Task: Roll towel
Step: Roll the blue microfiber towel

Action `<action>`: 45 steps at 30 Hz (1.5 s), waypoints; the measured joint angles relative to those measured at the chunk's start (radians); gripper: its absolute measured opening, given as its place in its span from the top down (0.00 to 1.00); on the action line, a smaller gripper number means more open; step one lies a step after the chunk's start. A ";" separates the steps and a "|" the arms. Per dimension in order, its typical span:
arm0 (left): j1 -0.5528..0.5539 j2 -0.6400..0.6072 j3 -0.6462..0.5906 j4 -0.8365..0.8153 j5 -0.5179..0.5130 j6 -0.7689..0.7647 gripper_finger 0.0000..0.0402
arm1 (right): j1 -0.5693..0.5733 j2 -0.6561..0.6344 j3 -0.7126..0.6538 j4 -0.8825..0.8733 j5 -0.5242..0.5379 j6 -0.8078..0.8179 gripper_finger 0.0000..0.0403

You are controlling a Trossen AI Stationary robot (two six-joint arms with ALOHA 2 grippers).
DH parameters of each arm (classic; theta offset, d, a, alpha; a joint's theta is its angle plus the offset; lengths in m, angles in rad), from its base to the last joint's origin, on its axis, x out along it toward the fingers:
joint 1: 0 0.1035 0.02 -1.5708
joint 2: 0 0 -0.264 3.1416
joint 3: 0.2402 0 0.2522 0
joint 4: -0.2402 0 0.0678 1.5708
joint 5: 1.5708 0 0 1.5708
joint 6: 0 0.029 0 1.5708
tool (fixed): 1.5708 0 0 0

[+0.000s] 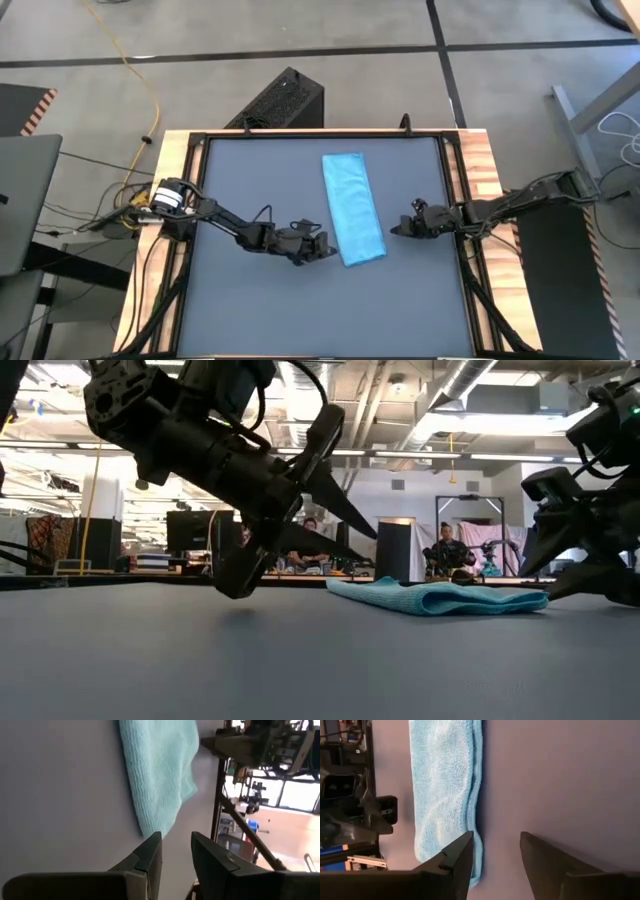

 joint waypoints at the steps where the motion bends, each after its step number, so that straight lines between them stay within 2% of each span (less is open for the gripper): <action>1: 0.001 -0.001 0.000 0.000 0.010 0.008 0.77 | 0.000 0.019 0.007 0.004 0.000 0.000 0.55; 5: 0.009 -0.001 0.000 0.003 0.057 0.049 0.77 | 0.012 0.111 0.050 0.002 0.004 -0.022 0.57; 18: 0.010 -0.002 0.000 0.007 0.068 0.093 0.77 | 0.078 0.443 0.207 0.116 0.035 -0.081 0.59; 32: 0.011 -0.026 0.000 0.018 0.079 0.206 0.77 | 0.124 0.613 0.310 0.203 0.007 -0.105 0.59; 36: 0.018 -0.098 0.000 -0.129 0.080 0.263 0.77 | 0.135 0.649 0.342 0.203 0.000 -0.108 0.59; 39: 0.026 -0.173 0.000 -0.304 0.075 0.318 0.77 | 0.135 0.684 0.378 0.202 -0.010 -0.130 0.59; 45: 0.037 -0.328 0.000 -0.595 -0.017 0.427 0.77 | 0.136 0.765 0.459 0.203 -0.030 -0.180 0.59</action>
